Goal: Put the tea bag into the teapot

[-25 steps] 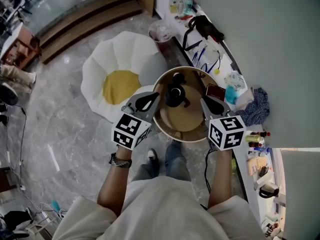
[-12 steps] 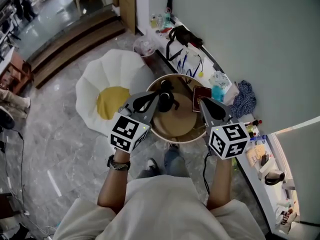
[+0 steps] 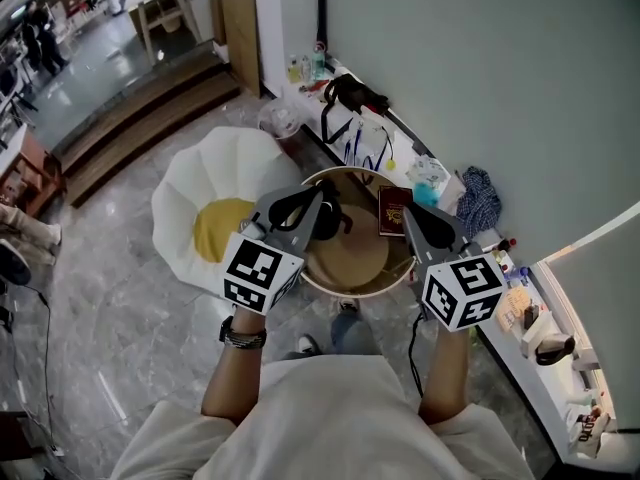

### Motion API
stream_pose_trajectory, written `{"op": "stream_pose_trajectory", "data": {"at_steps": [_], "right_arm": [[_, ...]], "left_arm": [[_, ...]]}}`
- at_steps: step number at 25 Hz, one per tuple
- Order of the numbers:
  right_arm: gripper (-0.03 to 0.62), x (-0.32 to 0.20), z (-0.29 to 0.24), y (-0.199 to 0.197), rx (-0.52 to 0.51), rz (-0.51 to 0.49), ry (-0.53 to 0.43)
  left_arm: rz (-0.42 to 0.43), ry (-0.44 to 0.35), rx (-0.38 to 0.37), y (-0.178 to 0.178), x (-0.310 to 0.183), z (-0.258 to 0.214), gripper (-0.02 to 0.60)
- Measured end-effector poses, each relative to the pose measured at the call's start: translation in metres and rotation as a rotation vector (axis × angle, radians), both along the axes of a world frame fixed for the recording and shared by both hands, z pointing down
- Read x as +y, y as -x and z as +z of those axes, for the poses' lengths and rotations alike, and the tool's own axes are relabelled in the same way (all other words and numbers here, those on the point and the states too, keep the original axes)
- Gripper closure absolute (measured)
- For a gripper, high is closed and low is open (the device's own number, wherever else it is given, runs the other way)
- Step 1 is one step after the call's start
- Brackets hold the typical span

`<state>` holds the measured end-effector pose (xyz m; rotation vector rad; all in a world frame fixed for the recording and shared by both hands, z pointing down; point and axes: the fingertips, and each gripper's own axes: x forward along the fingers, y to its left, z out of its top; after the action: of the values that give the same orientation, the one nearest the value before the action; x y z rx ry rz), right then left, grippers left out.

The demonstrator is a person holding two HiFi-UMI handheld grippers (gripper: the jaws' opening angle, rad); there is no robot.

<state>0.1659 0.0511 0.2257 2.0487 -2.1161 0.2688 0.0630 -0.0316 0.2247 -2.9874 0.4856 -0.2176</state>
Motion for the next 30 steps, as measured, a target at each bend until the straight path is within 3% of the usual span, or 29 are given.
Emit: {"op": "stream_pose_trajectory", "data": {"at_steps": [19,30], "right_arm": [[0.588,0.029,-0.033,0.002,0.037,0.050,-0.063],[0.588,0.023,-0.025,0.016,0.064,0.030,-0.024]], "left_arm": [[0.002,-0.069,0.036,0.014,0.022,-0.033,0.577],[0.010,-0.073,0.036,0.021,0.019,-0.032,0.577]]}}
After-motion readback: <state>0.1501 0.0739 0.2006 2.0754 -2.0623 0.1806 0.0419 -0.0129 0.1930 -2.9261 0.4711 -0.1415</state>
